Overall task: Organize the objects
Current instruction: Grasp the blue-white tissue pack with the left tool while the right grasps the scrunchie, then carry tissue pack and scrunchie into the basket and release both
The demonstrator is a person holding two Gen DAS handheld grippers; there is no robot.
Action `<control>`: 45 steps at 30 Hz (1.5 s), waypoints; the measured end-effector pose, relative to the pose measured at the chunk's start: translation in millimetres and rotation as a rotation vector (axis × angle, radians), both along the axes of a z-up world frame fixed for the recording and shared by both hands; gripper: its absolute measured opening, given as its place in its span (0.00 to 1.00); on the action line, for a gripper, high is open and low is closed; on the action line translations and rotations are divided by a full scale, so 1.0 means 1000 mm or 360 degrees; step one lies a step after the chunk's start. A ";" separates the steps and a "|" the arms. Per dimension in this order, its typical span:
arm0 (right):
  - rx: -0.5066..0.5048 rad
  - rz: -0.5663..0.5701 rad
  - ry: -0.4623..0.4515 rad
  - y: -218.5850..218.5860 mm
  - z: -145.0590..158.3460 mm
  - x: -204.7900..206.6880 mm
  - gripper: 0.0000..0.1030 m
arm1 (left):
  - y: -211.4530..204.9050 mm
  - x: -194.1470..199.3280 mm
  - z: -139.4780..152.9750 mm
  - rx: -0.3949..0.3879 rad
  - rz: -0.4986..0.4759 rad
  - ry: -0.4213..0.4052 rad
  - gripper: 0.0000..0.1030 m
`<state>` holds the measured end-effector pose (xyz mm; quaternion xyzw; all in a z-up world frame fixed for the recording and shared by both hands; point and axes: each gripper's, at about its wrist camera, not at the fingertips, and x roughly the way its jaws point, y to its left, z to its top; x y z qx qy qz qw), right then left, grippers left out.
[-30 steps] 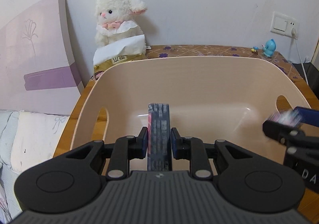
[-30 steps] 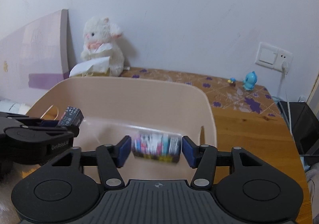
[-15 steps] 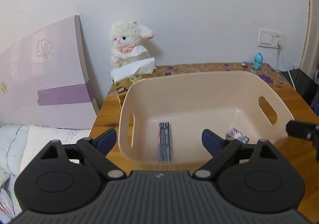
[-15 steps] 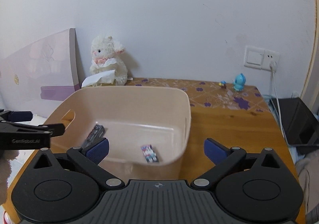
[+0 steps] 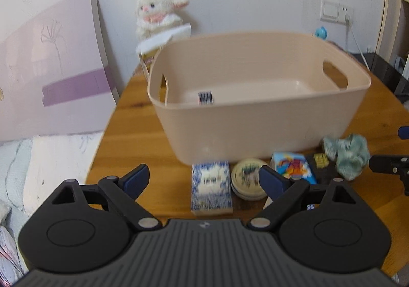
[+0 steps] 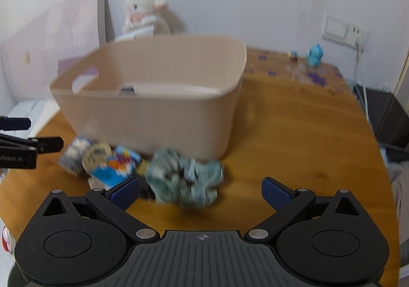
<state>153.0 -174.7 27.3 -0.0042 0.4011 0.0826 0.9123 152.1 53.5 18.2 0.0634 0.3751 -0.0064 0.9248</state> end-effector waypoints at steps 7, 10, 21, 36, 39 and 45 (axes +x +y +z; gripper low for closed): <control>0.0001 -0.0004 0.0114 0.004 -0.031 0.011 1.00 | 0.005 0.012 -0.036 0.0018 -0.0008 0.0113 0.90; -0.0004 0.0004 0.0120 0.010 -0.038 0.020 1.00 | 0.009 0.019 -0.048 0.0008 -0.0020 0.0158 0.90; -0.0101 0.0066 0.0074 0.028 -0.053 0.033 0.67 | 0.023 0.034 -0.063 -0.0051 -0.0017 0.0161 0.73; -0.0042 0.0095 0.0046 0.020 -0.037 0.010 0.25 | 0.017 0.011 -0.058 -0.0043 -0.0049 0.0133 0.46; -0.0034 0.0098 0.0016 0.017 -0.029 0.001 0.25 | 0.018 0.003 -0.053 -0.0041 -0.0038 0.0114 0.46; -0.0034 0.0118 -0.0094 0.008 -0.005 -0.015 0.25 | 0.021 -0.012 -0.037 -0.0023 -0.0049 0.0042 0.46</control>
